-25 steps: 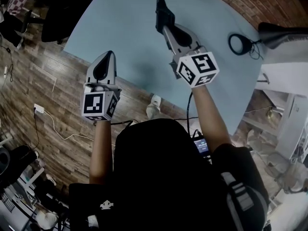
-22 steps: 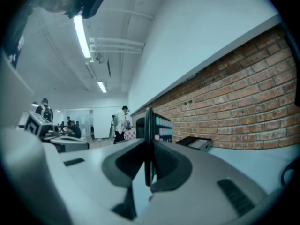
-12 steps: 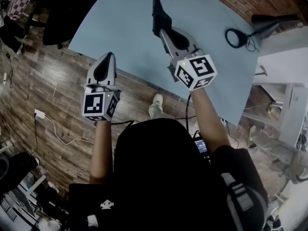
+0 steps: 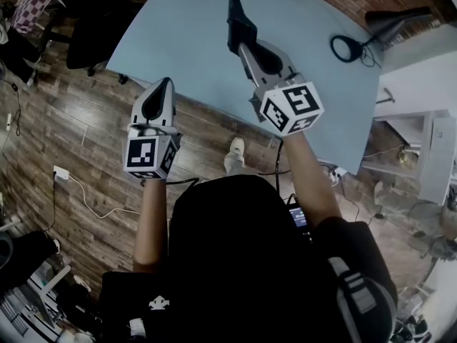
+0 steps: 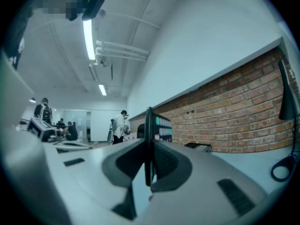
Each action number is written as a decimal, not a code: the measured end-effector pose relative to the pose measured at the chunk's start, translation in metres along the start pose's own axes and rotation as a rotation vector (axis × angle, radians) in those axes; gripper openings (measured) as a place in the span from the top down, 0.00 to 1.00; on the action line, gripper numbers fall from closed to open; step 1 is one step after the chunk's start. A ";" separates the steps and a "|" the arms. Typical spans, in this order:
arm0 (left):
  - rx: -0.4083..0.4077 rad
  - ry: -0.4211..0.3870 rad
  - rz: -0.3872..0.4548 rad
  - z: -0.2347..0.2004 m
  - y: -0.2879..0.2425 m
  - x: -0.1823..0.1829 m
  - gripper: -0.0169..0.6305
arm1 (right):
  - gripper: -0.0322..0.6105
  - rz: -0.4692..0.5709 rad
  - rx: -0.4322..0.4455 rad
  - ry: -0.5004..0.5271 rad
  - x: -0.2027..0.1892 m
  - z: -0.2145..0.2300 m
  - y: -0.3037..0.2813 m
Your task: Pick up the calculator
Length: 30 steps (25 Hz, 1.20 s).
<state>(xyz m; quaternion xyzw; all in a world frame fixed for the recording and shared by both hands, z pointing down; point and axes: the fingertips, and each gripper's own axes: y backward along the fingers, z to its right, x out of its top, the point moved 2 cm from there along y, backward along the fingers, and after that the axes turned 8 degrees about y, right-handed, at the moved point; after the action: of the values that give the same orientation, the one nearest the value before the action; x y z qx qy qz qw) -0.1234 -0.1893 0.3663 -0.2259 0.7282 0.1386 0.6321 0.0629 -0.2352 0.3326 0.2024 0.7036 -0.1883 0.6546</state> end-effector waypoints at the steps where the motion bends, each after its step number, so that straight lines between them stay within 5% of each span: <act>1: -0.003 0.000 0.000 0.001 0.004 0.000 0.96 | 0.88 0.002 -0.004 0.000 0.002 -0.003 0.003; 30: -0.072 -0.045 0.070 0.017 0.127 0.012 0.96 | 0.88 0.065 -0.058 0.029 0.037 -0.111 0.087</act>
<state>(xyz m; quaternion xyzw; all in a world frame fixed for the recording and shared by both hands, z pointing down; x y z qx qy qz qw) -0.1744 -0.0736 0.3407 -0.2197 0.7158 0.1919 0.6344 0.0135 -0.1014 0.3039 0.2088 0.7111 -0.1434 0.6559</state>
